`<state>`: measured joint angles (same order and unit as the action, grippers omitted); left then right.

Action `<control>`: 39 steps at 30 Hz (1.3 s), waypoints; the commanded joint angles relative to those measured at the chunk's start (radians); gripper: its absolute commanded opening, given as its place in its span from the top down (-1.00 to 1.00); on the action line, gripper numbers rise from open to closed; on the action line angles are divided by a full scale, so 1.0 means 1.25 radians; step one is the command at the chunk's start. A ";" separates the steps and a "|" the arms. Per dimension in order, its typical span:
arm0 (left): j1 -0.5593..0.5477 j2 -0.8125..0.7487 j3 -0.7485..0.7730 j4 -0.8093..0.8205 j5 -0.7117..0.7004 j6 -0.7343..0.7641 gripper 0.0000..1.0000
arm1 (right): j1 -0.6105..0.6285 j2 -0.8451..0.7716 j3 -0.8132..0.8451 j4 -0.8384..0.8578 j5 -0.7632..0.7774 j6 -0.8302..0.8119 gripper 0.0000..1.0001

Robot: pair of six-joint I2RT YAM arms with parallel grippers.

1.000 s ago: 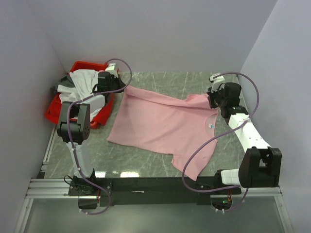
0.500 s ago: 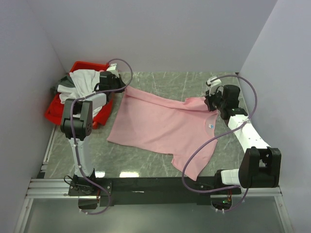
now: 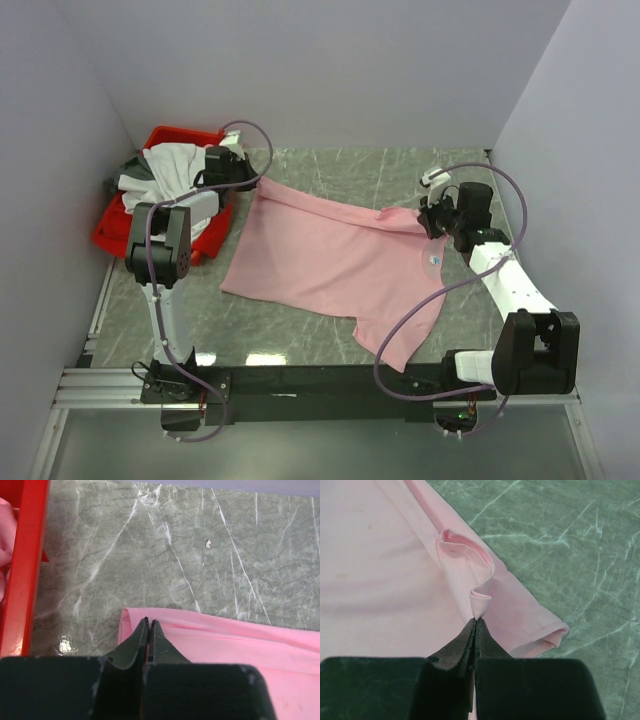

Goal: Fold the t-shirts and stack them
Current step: Fold the tshirt

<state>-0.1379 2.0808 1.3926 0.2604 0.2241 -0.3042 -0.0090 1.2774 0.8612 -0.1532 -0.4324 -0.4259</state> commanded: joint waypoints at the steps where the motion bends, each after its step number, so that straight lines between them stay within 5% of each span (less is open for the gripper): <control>1: 0.005 -0.028 -0.006 0.009 0.023 -0.004 0.99 | 0.003 -0.024 -0.005 0.002 -0.003 -0.013 1.00; 5: 0.008 -0.043 -0.014 -0.020 0.018 -0.020 0.98 | 0.003 -0.014 -0.001 -0.003 0.004 -0.014 1.00; 8: 0.019 -0.075 -0.039 -0.032 0.044 -0.039 0.75 | 0.003 -0.006 0.004 -0.005 0.006 -0.015 1.00; 11: 0.024 -0.148 -0.100 0.010 0.081 -0.055 0.02 | 0.003 -0.001 0.009 -0.011 0.005 -0.019 1.00; 12: 0.024 -0.161 -0.110 0.015 0.080 -0.057 -0.03 | 0.003 0.000 0.011 -0.011 0.006 -0.019 1.00; 25: 0.026 -0.294 -0.145 0.010 0.056 -0.057 -0.13 | 0.003 0.011 0.019 -0.065 -0.038 -0.065 1.00; 31: 0.043 -0.364 -0.169 0.019 0.026 -0.081 -0.35 | 0.003 -0.009 0.008 -0.078 -0.052 -0.085 1.00; 39: 0.141 -0.420 -0.187 -0.008 0.150 -0.202 -0.41 | 0.003 -0.021 -0.003 -0.096 -0.069 -0.118 1.00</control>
<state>0.0059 1.6142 1.1694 0.2478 0.3367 -0.4927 -0.0090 1.2869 0.8600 -0.2607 -0.4889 -0.5373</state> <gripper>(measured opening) 0.711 0.004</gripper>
